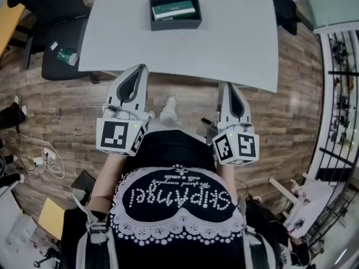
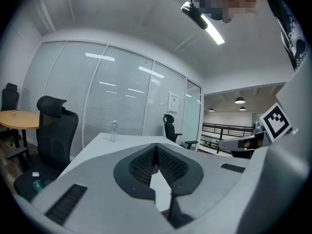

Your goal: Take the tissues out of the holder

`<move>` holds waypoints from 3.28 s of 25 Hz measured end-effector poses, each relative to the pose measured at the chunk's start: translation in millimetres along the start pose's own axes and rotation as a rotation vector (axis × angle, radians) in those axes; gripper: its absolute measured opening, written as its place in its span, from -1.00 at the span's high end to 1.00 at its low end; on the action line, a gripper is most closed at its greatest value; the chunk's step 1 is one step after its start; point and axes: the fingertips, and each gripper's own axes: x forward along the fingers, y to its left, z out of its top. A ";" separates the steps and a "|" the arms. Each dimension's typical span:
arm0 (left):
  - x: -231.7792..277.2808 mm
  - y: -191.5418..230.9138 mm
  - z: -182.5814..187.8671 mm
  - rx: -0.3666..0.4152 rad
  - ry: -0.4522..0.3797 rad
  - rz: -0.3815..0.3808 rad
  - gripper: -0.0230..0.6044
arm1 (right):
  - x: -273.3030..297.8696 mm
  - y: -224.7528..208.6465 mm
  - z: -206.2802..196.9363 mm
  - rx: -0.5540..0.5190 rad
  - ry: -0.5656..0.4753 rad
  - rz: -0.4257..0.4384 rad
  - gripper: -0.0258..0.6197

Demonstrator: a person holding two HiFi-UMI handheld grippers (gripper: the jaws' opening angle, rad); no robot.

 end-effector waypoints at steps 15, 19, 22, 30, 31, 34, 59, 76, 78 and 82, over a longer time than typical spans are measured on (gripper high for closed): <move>11.3 -3.1 6.2 -0.004 -0.015 0.103 0.85 | 19.9 -23.1 8.4 0.011 0.013 0.081 0.82; 15.0 2.2 4.6 -0.007 -0.006 0.107 0.85 | 27.6 -21.1 6.2 0.015 0.025 0.087 0.82; 19.4 9.6 0.5 -0.013 0.003 0.106 0.85 | 35.8 -19.4 2.7 0.016 0.037 0.085 0.82; 50.7 38.1 -4.0 -0.040 0.032 0.086 0.85 | 74.8 -15.7 5.6 0.016 0.068 0.069 0.82; 57.2 44.6 -3.5 -0.041 0.034 0.082 0.85 | 82.9 -14.4 7.2 0.015 0.072 0.066 0.82; 79.4 65.1 0.8 -0.046 0.041 0.064 0.85 | 108.9 -9.4 15.0 0.010 0.078 0.057 0.82; 169.5 146.0 5.6 -0.087 0.114 0.003 0.85 | 214.9 -4.0 32.5 0.046 0.118 -0.022 0.82; 165.0 137.5 17.0 -0.104 0.091 0.116 0.85 | 219.1 -23.9 48.1 0.035 0.112 0.054 0.82; 164.3 136.1 15.0 -0.101 0.098 0.122 0.85 | 220.5 -25.2 46.2 0.039 0.115 0.061 0.82; 162.2 135.0 12.1 -0.096 0.110 0.133 0.85 | 221.7 -24.5 44.2 0.046 0.118 0.077 0.82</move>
